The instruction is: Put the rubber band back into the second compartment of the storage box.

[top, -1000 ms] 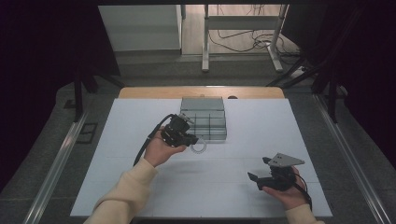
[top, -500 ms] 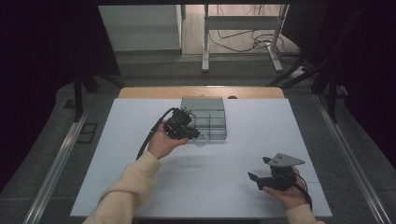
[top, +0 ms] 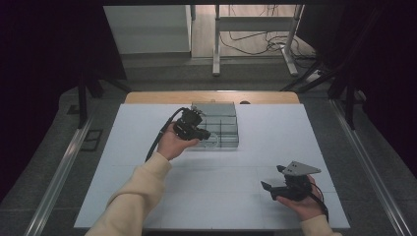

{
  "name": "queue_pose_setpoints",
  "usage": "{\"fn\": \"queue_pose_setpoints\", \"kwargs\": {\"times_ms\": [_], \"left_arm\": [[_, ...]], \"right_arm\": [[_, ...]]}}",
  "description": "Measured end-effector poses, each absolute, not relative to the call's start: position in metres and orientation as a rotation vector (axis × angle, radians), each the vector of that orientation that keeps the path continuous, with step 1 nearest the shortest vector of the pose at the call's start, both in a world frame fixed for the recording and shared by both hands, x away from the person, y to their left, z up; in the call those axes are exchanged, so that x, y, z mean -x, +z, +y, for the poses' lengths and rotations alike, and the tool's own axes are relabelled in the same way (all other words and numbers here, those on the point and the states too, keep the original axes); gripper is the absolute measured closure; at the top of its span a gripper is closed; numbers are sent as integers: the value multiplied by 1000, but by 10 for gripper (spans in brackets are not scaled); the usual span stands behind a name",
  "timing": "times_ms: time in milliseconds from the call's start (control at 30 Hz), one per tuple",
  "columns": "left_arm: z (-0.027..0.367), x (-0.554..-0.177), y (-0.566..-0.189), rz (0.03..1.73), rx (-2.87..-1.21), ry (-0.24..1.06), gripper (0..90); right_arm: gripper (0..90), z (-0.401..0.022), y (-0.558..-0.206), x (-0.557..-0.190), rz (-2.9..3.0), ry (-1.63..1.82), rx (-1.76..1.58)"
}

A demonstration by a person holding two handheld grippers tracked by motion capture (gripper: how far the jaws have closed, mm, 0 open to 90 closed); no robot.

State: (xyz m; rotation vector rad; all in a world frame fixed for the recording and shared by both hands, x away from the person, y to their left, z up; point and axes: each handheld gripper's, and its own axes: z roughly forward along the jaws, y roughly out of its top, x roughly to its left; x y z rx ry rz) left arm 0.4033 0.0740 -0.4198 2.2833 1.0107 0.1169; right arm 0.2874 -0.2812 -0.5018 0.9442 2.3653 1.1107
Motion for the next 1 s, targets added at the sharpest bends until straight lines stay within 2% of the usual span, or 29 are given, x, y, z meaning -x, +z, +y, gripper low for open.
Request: {"fn": "queue_pose_setpoints", "kwargs": {"times_ms": [1000], "left_arm": [[66,-452,-429,1109,-2250,136,818]], "right_arm": [[162,-283,-501,-284,2355,1115,-949]]}}
